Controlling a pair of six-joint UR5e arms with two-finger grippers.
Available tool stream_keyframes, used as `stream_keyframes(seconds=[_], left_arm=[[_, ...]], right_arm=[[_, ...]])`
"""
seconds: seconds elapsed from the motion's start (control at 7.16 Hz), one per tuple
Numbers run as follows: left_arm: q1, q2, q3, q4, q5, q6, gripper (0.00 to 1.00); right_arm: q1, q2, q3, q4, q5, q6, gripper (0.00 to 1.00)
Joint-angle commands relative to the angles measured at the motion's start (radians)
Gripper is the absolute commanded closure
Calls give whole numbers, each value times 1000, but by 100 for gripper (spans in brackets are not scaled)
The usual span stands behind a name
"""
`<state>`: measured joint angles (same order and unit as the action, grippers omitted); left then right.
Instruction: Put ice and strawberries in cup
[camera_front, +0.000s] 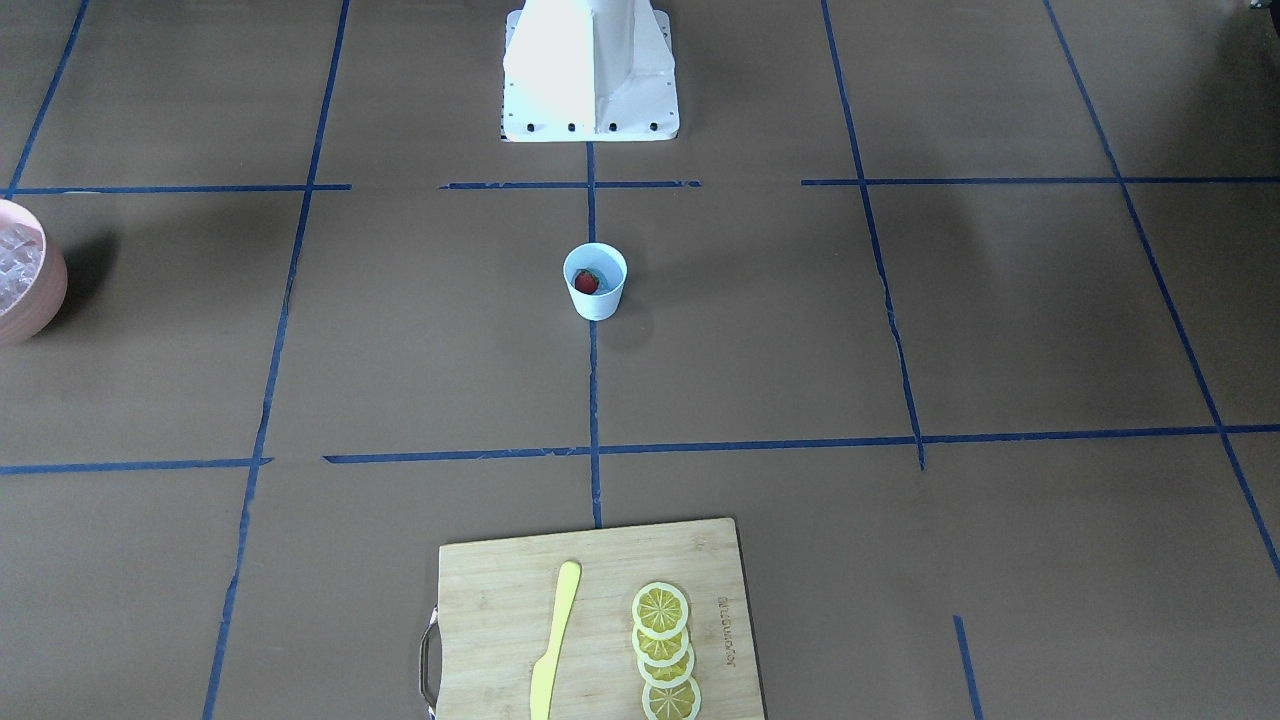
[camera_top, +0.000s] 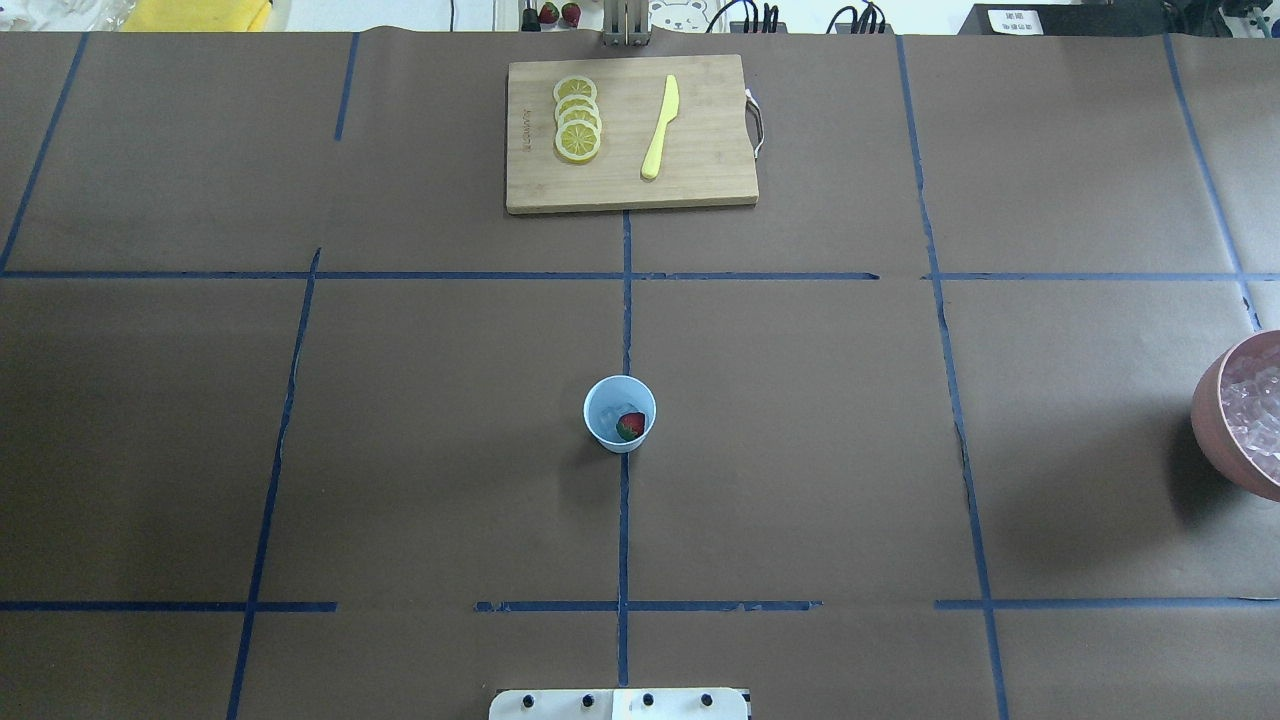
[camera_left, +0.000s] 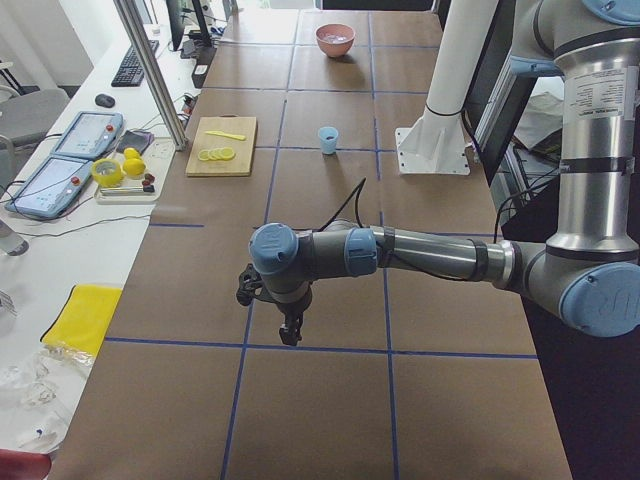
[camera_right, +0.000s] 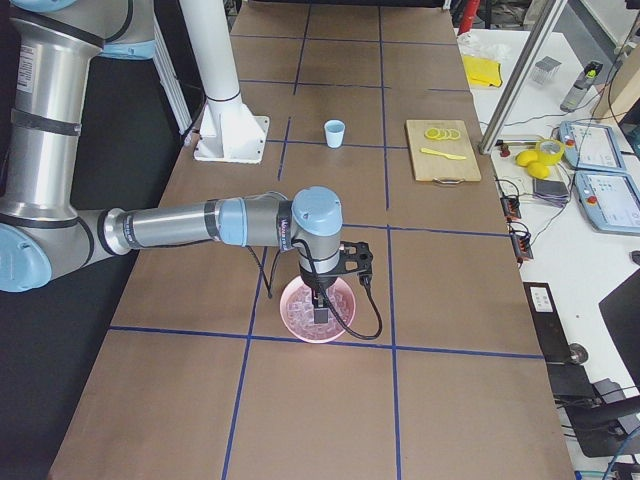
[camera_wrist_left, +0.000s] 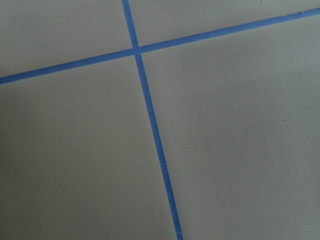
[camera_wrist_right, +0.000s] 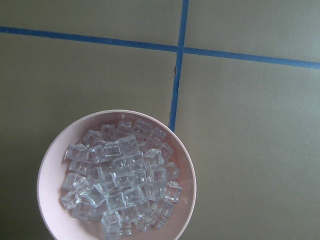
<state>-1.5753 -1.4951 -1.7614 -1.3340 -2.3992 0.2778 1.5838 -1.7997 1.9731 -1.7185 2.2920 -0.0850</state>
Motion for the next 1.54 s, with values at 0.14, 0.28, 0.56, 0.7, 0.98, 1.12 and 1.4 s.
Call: stream_keyframes(seconds=[0.14,0.28,0.56,0.7,0.98,1.12,1.4], left_arm=[[1,7,8,-39,28,-3,0],[0,9,14,-36,6,-3,0],[0,25,22,-37,3,-11,0],[-2,24,63,-39,3,-12,0],[-12,-5,65,-36,6,-16,0],[-14,-5,68,-36,8,-14,0],[-17,-8,62,-34,6,-15,0]], right_arm=[[-19,3,-3,0,1,10,0],[-27,5,-5,0,1,11,0],[-42,23,-40,2,48,11,0],[-50,31,-45,2,72,13,0],[-67,74,-77,2,70,13,0],[-67,75,-94,3,64,13,0],[-65,74,-137,73,53,-4,0]])
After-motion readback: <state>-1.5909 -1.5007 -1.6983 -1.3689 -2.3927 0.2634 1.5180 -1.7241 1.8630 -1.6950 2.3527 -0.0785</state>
